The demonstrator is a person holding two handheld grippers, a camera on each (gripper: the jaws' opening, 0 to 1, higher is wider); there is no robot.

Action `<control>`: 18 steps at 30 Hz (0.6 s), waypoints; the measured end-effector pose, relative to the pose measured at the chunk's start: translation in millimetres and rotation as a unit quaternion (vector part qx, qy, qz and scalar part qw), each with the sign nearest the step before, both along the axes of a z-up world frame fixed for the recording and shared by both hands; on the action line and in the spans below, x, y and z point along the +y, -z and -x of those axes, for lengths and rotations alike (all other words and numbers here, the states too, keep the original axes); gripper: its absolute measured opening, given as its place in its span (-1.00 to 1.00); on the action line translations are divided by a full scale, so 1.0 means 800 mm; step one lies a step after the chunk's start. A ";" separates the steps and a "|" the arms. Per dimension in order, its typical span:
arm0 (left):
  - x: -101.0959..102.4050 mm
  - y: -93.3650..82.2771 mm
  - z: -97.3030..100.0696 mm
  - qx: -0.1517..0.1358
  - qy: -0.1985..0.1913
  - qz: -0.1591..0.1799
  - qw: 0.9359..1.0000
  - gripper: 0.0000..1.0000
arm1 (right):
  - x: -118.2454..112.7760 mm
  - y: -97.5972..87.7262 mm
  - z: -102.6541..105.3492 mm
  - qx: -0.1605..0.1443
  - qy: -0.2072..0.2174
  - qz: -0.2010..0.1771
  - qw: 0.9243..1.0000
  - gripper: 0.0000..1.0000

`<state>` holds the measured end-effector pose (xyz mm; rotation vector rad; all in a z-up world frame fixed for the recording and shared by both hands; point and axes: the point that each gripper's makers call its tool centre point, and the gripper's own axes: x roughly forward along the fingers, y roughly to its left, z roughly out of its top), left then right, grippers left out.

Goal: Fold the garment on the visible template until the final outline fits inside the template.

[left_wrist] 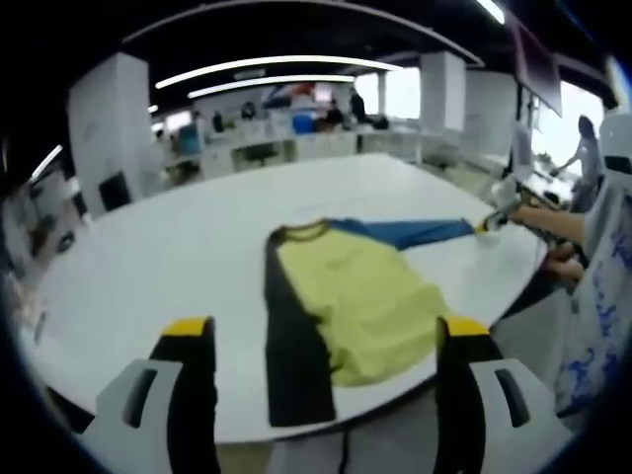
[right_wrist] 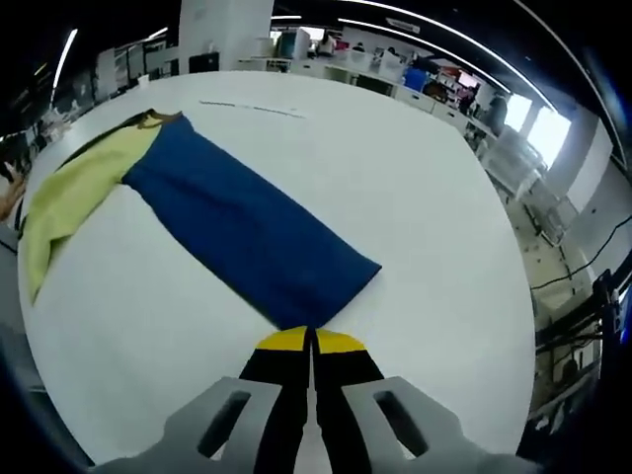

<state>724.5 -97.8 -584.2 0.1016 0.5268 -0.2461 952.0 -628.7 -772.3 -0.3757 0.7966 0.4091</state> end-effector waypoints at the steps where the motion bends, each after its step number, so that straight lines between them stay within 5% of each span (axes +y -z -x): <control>1: 0.000 0.000 0.000 -0.001 0.000 0.000 1.000 0.77 | 0.000 0.000 0.000 -0.001 0.000 -0.001 1.000 -0.98; 18: -0.006 -0.003 0.000 -0.002 0.006 -0.001 1.000 0.76 | -0.009 -0.017 -0.012 -0.038 0.001 -0.009 0.999 -0.80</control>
